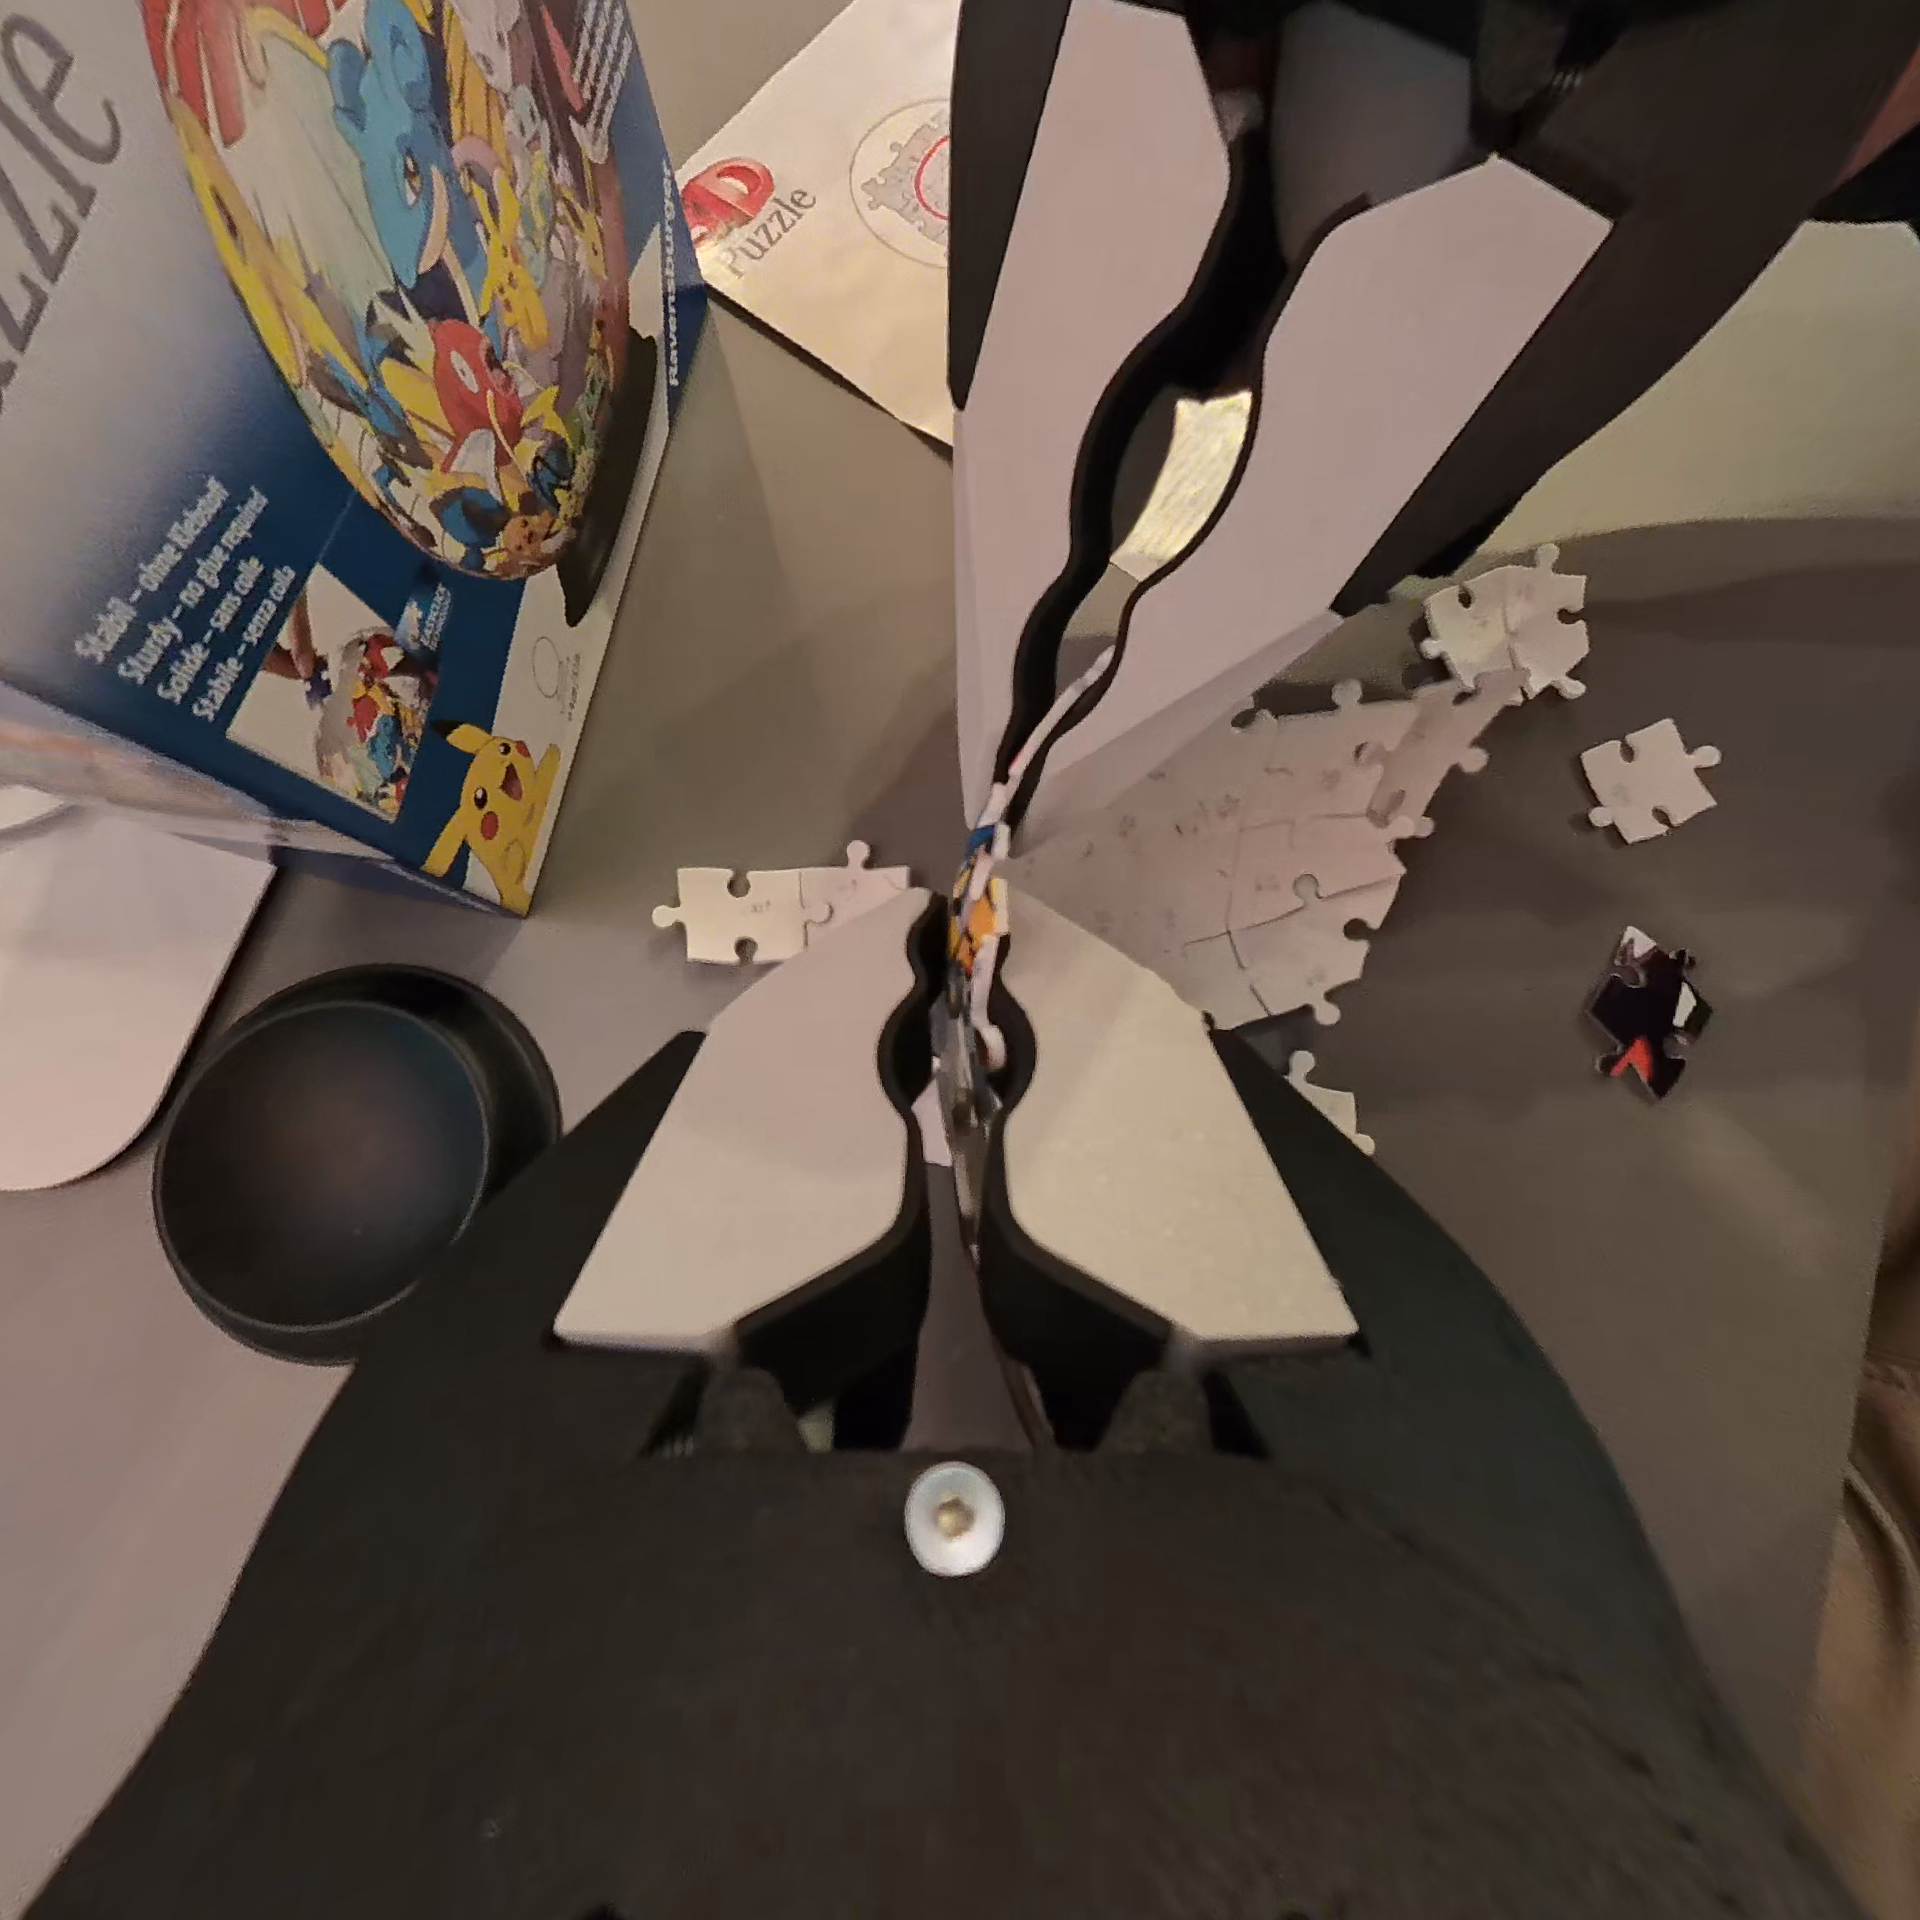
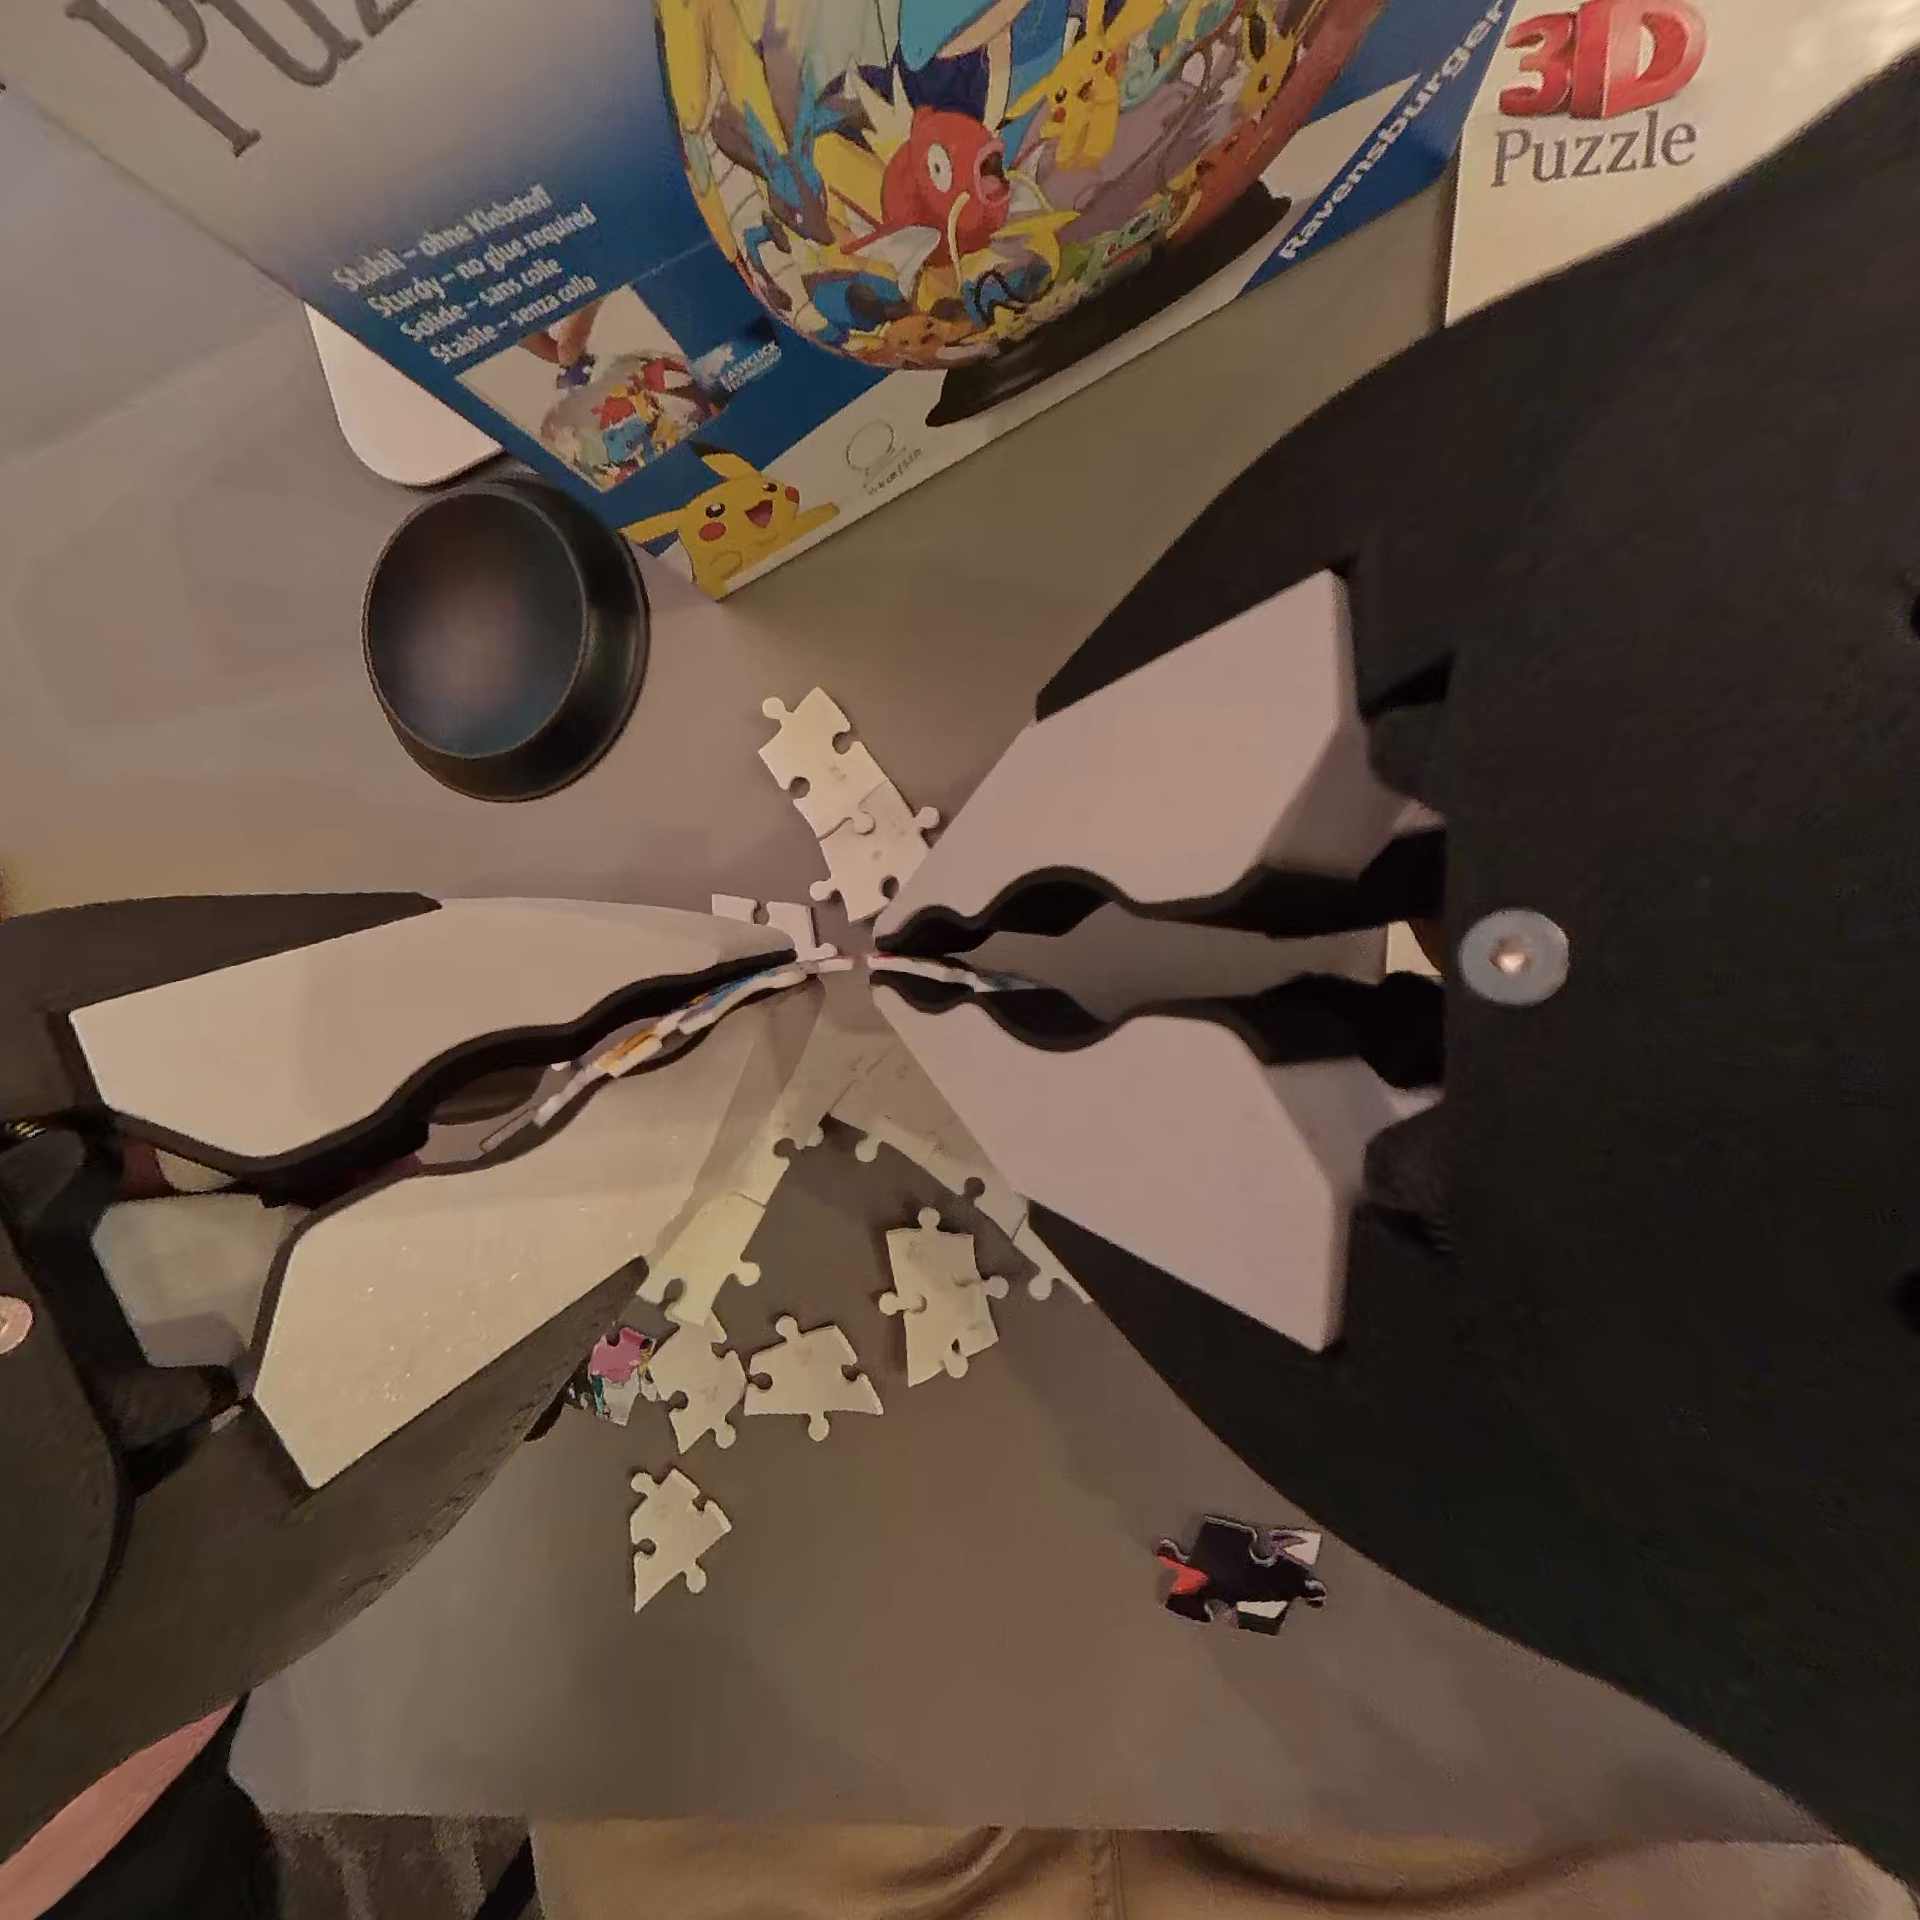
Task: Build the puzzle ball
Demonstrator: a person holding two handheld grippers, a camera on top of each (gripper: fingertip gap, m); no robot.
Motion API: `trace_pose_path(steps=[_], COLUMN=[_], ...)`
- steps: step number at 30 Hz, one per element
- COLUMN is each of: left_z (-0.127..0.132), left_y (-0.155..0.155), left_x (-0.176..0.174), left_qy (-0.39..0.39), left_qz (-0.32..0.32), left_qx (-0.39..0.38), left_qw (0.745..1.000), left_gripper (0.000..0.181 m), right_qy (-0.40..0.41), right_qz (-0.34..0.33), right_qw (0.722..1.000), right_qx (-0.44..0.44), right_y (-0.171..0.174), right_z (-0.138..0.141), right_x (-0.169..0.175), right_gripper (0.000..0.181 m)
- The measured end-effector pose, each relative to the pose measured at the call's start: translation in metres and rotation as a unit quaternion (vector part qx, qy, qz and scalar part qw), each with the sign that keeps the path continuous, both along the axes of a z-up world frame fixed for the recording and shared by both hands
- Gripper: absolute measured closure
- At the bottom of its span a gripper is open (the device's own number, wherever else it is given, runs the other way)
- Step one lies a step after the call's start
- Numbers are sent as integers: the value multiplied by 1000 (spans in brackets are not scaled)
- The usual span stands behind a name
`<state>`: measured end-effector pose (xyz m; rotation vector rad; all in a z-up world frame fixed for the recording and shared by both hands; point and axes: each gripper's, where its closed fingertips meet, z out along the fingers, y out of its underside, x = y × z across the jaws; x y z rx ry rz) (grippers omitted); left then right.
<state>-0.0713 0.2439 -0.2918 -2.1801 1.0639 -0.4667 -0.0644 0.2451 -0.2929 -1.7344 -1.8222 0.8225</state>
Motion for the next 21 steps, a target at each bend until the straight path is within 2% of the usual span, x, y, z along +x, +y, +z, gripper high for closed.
trace_pose_path(steps=[5, 8, 12, 14, 18, 21], left_z=[1, 7, 10, 9, 4, 6], left_y=[0, 6, 7, 8, 7, 9], left_x=[-7, -17, -24, -26, -26, -26], left_qy=[-29, -55, -101, -106, -86, -92], left_qz=[38, 84, 131, 144, 145, 159], left_qx=[-3, 18, 32, 46, 56, 69], left_qw=[999, 995, 986, 983, 984, 981], left_gripper=[177, 176, 176, 175, 176, 176], right_qy=[6, 3, -11, -18, -33, -28], right_qz=[-15, -20, -37, -41, -47, -66], right_qw=[1000, 1000, 999, 998, 998, 997], right_qx=[1, -8, -29, -37, -12, -16], right_y=[0, 1, 7, 7, 8, 13], right_z=[1, 6, 4, -1, -13, -12], right_x=[-6, -3, 6, 7, 4, 4], right_gripper=[180, 165, 158, 160, 180, 175])
